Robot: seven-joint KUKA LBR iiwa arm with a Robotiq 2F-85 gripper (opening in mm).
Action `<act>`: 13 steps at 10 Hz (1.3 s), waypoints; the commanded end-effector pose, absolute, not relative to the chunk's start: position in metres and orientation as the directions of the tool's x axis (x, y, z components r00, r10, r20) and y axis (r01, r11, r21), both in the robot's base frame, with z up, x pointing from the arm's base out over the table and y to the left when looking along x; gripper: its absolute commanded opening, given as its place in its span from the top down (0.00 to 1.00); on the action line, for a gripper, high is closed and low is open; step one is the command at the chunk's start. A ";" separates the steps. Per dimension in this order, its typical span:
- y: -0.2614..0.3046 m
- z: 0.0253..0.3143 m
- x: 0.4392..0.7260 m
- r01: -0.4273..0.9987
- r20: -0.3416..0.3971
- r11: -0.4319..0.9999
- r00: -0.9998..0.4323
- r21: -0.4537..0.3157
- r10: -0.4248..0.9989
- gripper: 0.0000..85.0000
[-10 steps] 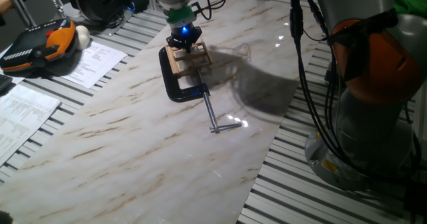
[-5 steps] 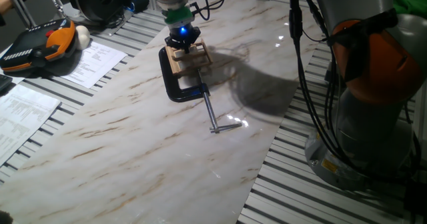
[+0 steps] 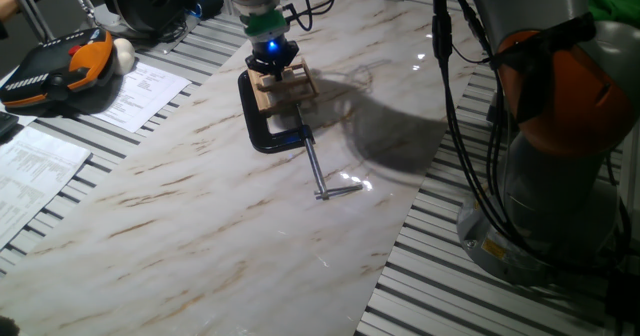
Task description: Open a sliding window
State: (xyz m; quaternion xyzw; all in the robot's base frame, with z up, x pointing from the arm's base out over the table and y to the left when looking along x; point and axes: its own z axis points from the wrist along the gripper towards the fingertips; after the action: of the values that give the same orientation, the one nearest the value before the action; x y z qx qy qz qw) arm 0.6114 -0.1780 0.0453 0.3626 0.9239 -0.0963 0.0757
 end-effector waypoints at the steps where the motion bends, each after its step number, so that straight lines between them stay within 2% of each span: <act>1: -0.177 0.046 0.612 0.684 -0.210 0.718 -0.726 -0.123 0.655 1.00; 13: -0.166 0.045 0.618 0.684 -0.210 0.718 -0.726 -0.123 0.655 1.00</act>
State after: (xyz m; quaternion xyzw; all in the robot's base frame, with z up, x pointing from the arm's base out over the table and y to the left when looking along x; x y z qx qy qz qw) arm 0.6184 -0.1659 0.0444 0.3622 0.9240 -0.0964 0.0755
